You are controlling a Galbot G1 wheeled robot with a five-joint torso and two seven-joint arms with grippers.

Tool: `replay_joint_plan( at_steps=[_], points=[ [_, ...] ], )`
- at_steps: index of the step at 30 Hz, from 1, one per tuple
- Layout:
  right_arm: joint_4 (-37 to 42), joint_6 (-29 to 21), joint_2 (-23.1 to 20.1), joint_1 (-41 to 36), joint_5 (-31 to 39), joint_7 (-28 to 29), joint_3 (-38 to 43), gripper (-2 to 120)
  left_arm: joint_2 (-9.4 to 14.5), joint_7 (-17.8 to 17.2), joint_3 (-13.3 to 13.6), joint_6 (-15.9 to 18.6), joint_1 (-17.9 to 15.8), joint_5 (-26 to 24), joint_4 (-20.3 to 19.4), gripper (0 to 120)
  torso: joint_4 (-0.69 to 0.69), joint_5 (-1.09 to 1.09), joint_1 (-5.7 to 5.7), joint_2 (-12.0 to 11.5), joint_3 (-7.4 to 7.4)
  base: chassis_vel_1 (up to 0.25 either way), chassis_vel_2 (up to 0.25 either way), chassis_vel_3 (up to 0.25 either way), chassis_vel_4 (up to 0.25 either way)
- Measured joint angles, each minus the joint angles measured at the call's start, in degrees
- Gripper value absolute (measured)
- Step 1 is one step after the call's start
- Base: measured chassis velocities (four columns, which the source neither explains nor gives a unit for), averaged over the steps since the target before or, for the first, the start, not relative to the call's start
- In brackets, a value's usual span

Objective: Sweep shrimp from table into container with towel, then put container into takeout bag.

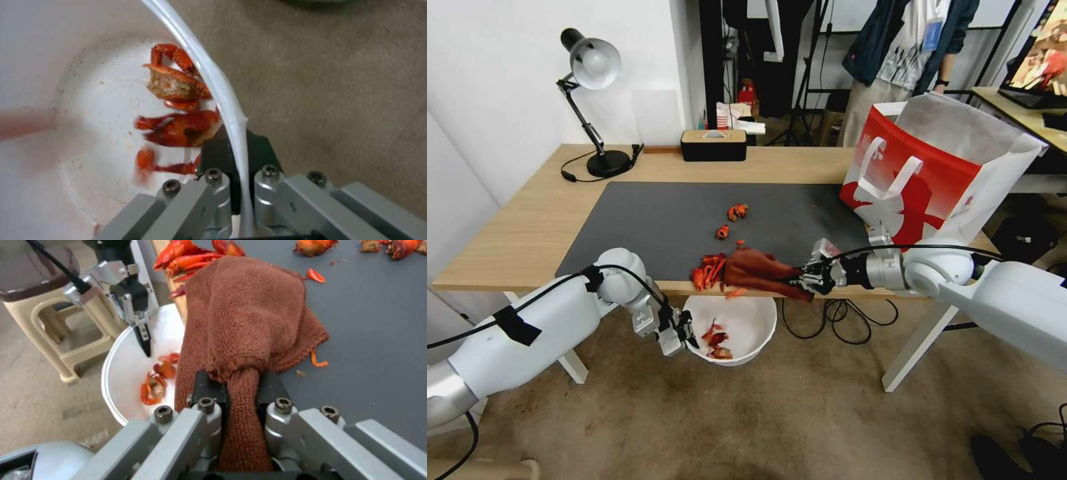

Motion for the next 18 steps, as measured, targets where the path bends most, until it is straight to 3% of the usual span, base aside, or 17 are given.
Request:
replay_joint_plan(
  at_steps=[14,18],
  points=[
    [-2.0,3.6,1.8,-2.7,5.3,-0.9,8.4,5,0.7,0.0,0.0,-0.1,0.2,-0.1,0.2,0,-0.01,0.0,-0.01,0.0,0.0,0.0,0.0,0.0,0.0],
    [-6.2,5.5,6.5,1.2,5.8,5.4,7.7,5,1.1,0.0,-0.6,-0.2,0.6,-0.2,0.6,0,0.01,0.0,-0.01,0.0,0.0,0.0,0.0,0.0,0.0]
  ],
)
